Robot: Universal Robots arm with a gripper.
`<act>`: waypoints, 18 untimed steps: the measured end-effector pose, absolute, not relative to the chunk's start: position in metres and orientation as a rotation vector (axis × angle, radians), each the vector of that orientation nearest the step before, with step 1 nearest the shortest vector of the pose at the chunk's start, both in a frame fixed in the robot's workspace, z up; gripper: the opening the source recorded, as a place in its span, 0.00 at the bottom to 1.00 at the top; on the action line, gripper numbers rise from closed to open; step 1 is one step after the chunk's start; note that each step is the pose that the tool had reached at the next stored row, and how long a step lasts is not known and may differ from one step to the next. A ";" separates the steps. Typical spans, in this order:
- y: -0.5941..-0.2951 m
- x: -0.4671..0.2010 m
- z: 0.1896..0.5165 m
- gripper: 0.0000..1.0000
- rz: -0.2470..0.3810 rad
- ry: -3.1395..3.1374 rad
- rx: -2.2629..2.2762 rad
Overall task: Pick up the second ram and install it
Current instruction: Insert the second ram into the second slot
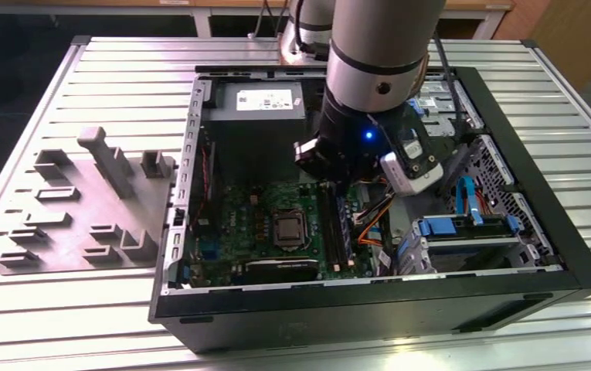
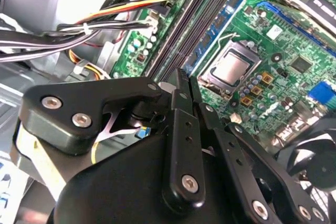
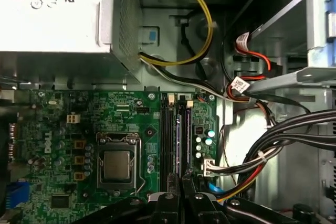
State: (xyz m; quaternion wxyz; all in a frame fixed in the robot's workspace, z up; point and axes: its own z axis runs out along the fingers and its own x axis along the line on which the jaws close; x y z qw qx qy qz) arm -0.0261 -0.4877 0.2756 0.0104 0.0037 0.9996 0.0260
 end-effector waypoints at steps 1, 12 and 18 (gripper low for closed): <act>-0.488 -0.026 0.274 0.13 0.081 3.120 0.012; -0.489 -0.026 0.255 0.13 0.087 3.120 0.001; -0.489 -0.031 0.247 0.13 0.089 3.119 0.000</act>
